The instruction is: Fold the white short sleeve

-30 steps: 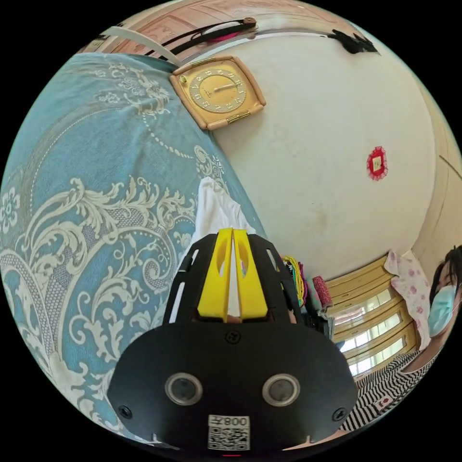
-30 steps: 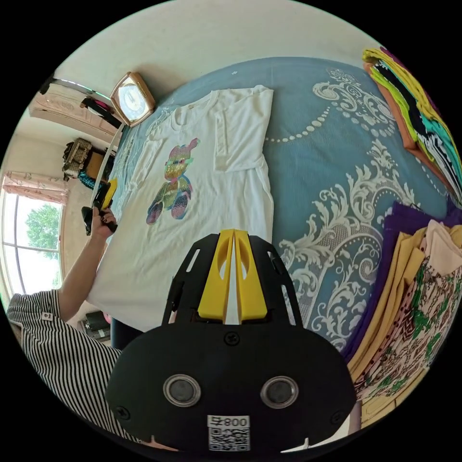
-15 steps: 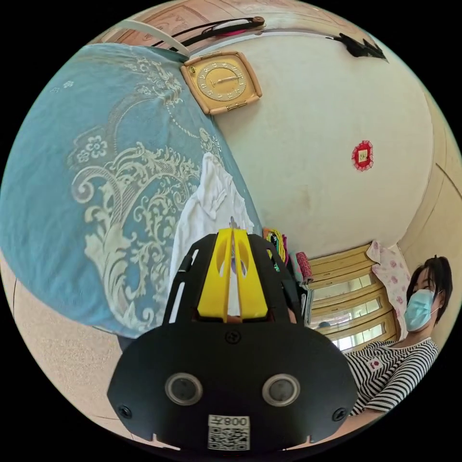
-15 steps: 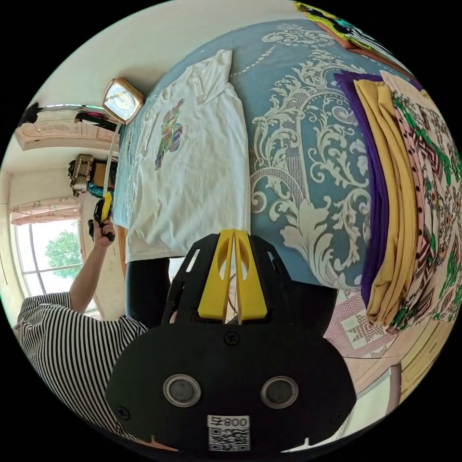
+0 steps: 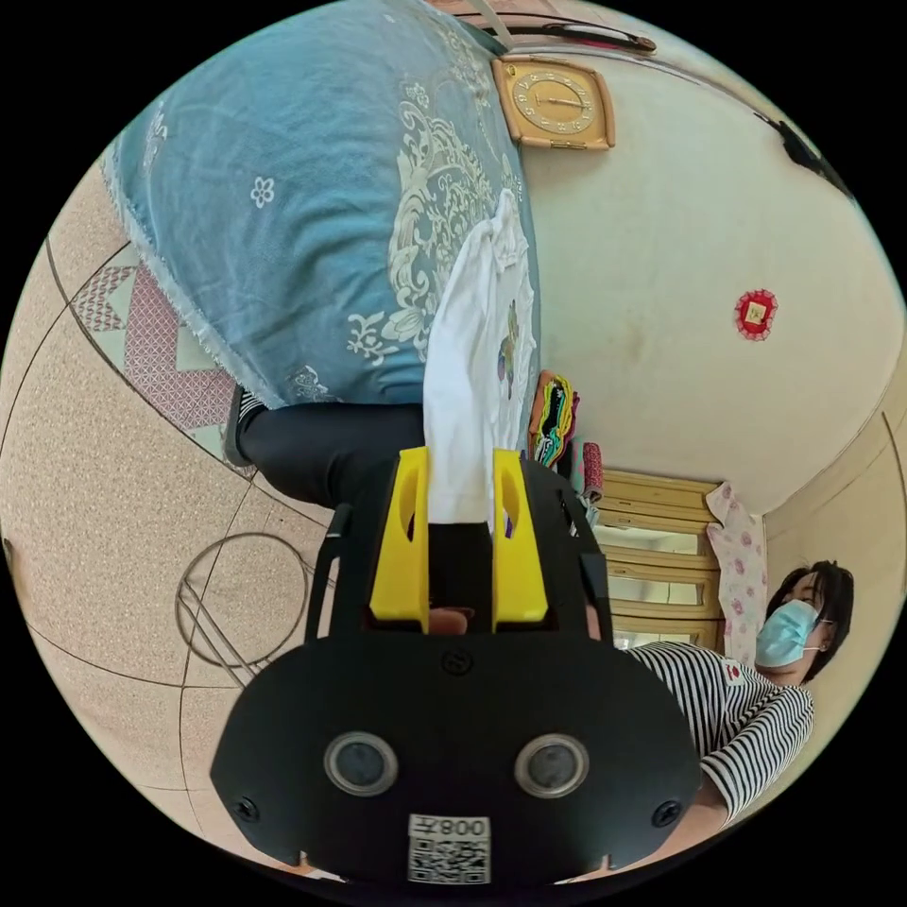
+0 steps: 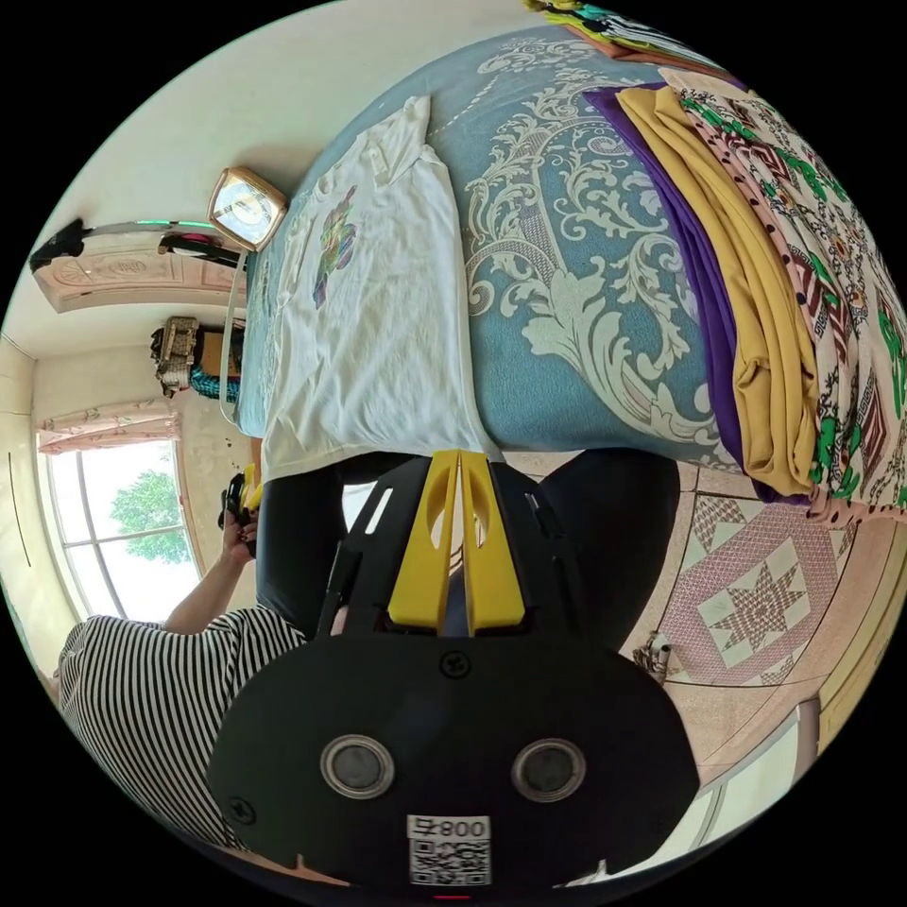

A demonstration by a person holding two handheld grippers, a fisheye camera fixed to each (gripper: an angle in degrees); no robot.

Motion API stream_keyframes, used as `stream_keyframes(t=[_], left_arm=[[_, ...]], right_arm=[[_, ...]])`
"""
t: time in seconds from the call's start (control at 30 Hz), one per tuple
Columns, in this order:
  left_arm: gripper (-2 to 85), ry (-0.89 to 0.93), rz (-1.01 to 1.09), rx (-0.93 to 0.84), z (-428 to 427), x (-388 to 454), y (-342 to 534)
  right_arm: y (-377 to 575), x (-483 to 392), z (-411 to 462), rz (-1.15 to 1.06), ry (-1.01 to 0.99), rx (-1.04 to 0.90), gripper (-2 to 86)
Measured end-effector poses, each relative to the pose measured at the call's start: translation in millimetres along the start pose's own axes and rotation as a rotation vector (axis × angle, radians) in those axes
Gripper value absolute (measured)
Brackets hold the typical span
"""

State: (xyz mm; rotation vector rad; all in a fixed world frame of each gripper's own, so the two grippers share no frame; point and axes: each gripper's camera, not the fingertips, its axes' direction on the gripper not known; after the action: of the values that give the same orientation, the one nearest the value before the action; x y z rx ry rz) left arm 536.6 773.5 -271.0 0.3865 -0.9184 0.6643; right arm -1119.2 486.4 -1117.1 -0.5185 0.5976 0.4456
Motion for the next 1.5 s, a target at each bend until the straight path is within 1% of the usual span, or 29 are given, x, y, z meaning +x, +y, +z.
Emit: stream_keyframes(t=[0.13, 0.2, 0.37, 0.5, 0.63, 0.8, 0.97, 1.1, 1.27, 1.5], left_arm=[[10.1, -0.011, 0.010, -0.017, 7, -1, 7], [9.9, -0.051, 0.015, -0.040, 10, -3, 11], [9.9, -0.074, 0.011, -0.044, 14, -8, 22], [10.0, -0.071, 0.005, -0.035, 16, -14, 32], [9.9, -0.065, -0.008, -0.022, 19, -21, 40], [8.7, -0.048, -0.022, -0.005, 26, -31, 50], [5.0, -0.051, -0.028, 0.000, 27, -37, 61], [2.7, 0.038, 0.010, 0.014, 24, -36, 73], [2.5, 0.051, 0.057, 0.009, 18, -33, 87], [4.6, 0.069, 0.040, -0.023, 19, -51, 106]], right_arm=[[15, 12, 20, 0.021, 0.050, -0.016, 3.4], [18, 15, 31, 0.021, 0.065, -0.033, 4.6], [15, 16, 65, 0.011, 0.122, -0.103, 6.5], [9, 16, 80, 0.021, 0.155, -0.099, 6.9], [4, 21, 108, 0.040, 0.227, -0.157, 6.8], [8, 32, 123, 0.048, 0.228, -0.168, 6.2], [21, 46, 128, 0.022, 0.172, -0.156, 2.4], [34, 56, 124, -0.011, 0.103, -0.138, 1.4], [60, 80, 95, -0.044, -0.041, -0.083, 0.9], [79, 110, 61, -0.075, -0.141, -0.034, 0.9]])
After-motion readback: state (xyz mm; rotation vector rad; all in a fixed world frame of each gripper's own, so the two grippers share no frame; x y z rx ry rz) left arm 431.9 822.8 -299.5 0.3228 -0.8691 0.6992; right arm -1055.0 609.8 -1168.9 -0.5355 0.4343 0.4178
